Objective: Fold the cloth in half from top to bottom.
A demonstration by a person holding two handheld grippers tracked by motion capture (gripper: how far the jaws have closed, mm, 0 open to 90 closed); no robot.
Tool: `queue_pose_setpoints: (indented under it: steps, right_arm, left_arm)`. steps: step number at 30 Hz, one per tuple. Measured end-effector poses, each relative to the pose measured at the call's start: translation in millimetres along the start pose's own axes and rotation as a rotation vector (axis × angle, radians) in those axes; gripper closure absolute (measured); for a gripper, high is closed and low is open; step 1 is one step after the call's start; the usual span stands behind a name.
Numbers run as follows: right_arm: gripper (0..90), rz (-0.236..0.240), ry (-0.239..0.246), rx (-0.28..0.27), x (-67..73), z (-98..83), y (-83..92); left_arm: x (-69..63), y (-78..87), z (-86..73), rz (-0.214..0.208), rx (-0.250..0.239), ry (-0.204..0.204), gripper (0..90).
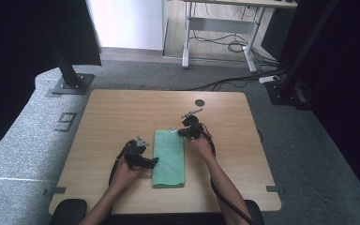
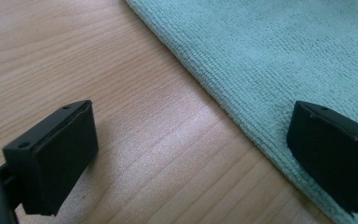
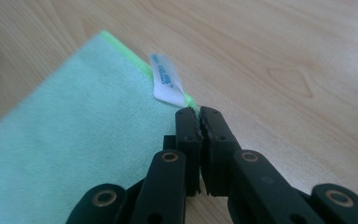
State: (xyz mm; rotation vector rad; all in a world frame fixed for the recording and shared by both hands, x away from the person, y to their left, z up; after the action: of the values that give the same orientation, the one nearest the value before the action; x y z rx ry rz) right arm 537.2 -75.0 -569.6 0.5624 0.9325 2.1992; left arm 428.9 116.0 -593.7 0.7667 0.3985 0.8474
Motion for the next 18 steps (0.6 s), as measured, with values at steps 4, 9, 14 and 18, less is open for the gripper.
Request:
queue_pose_setpoints:
  steps: [4, 9, 14, 18]
  right_arm:
    - [85.8, 0.008, 0.022, -0.025, 4.2, 7.5, 13.1]
    - [85.8, 0.020, 0.049, -0.046, 11.6, 13.3, 25.1]
    - [85.8, 0.031, 0.074, -0.070, 20.1, 18.2, 37.4]
    - [85.8, 0.040, 0.100, -0.085, 25.2, 20.4, 46.3]
  left_arm:
    - [-0.1, 0.0, 0.0, 0.001, 0.001, 0.000, 2.0]
    - [-0.1, -0.1, 0.1, 0.001, -0.001, 0.002, 2.0]
    - [-0.2, -0.1, 0.1, 0.003, -0.001, 0.003, 2.0]
    - [-0.1, 0.0, 0.0, 0.003, 0.001, 0.002, 2.0]
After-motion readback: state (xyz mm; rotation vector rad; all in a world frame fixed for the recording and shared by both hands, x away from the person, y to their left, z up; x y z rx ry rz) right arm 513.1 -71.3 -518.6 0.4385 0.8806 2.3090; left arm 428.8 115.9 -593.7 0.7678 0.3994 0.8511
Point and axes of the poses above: each handheld gripper's, and its own axes: y roughly backward along the jaws, z roughly out of its top, x roughly to its left, the point moved 6 cm from there along -y, roughly forward along the jaws
